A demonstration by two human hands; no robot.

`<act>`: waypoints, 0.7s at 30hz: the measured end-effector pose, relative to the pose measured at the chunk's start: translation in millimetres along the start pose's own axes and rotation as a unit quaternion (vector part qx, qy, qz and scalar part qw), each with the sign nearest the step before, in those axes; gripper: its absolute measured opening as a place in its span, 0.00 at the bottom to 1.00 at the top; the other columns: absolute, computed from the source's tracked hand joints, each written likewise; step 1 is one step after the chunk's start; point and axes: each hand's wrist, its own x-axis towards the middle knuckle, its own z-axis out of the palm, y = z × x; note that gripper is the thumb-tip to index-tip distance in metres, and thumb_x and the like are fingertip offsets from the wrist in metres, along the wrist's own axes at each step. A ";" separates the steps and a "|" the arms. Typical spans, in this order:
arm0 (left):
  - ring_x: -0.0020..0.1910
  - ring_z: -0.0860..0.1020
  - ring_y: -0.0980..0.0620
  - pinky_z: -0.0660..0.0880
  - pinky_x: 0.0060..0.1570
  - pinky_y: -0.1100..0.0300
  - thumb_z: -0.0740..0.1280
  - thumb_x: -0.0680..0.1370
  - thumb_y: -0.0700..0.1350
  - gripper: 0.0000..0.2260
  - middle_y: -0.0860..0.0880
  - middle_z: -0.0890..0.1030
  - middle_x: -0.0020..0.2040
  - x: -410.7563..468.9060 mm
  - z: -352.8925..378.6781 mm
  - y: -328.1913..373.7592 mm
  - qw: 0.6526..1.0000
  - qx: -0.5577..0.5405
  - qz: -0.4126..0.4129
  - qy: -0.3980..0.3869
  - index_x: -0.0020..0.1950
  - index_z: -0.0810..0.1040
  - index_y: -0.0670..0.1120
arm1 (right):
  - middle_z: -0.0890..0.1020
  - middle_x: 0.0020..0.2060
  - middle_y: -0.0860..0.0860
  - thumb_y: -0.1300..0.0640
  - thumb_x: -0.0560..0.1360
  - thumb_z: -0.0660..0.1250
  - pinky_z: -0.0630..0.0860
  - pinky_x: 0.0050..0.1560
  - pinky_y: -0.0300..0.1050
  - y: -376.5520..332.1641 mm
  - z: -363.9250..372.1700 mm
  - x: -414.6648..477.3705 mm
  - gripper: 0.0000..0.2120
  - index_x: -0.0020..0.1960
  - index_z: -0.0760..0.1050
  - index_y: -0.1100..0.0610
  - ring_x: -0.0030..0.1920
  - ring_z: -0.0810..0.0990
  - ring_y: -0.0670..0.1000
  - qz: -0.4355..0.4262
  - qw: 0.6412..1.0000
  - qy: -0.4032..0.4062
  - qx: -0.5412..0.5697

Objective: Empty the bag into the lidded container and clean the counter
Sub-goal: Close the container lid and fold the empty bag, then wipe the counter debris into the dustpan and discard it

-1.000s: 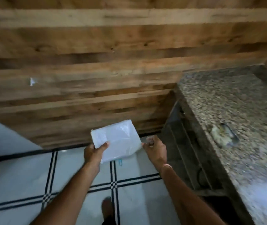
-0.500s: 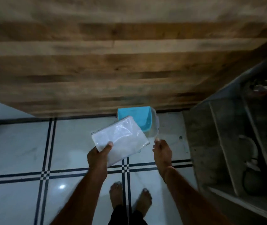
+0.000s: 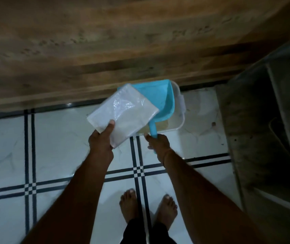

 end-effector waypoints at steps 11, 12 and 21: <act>0.54 0.82 0.43 0.80 0.58 0.43 0.79 0.73 0.43 0.16 0.46 0.83 0.55 -21.0 39.5 27.2 0.997 0.033 -0.003 0.069 0.58 0.81 0.45 | 0.72 0.31 0.48 0.45 0.75 0.75 0.70 0.39 0.48 6.2 -113.5 -103.2 0.17 0.40 0.74 0.56 0.34 0.71 0.48 -0.139 0.953 0.248 0.106; 0.53 0.83 0.42 0.81 0.57 0.43 0.80 0.72 0.43 0.16 0.45 0.83 0.54 -14.9 48.1 24.5 0.996 0.057 0.007 0.070 0.57 0.82 0.44 | 0.74 0.32 0.50 0.48 0.77 0.74 0.72 0.40 0.50 9.8 -122.6 -107.7 0.14 0.42 0.76 0.57 0.35 0.73 0.49 -0.140 0.951 0.252 0.109; 0.57 0.81 0.40 0.78 0.55 0.53 0.79 0.73 0.44 0.21 0.42 0.82 0.58 66.2 109.8 -22.5 0.956 0.288 0.019 -0.044 0.63 0.79 0.40 | 0.83 0.38 0.54 0.47 0.77 0.73 0.80 0.52 0.60 70.6 -140.4 -98.0 0.06 0.49 0.83 0.50 0.43 0.82 0.58 -0.129 0.945 0.273 0.122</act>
